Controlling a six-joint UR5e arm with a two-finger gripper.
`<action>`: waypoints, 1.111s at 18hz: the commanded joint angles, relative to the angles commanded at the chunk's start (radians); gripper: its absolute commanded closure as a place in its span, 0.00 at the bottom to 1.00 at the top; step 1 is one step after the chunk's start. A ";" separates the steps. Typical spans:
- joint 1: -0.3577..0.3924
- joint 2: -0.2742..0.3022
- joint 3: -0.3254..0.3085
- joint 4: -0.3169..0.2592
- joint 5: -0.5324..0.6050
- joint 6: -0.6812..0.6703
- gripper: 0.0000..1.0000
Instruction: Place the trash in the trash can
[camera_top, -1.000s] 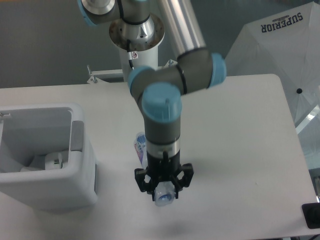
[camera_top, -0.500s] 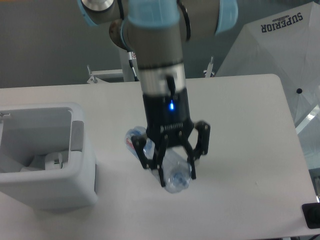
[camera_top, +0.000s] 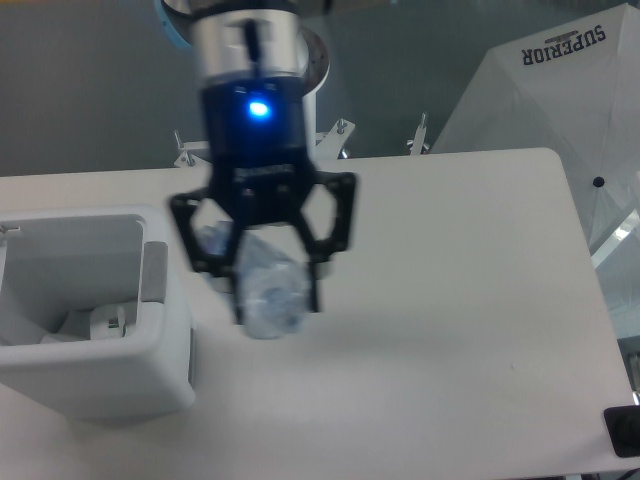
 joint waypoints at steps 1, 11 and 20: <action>-0.028 0.000 -0.009 0.000 0.000 0.001 0.39; -0.124 -0.026 -0.090 0.000 0.005 0.008 0.39; -0.129 -0.032 -0.141 0.000 0.005 0.008 0.36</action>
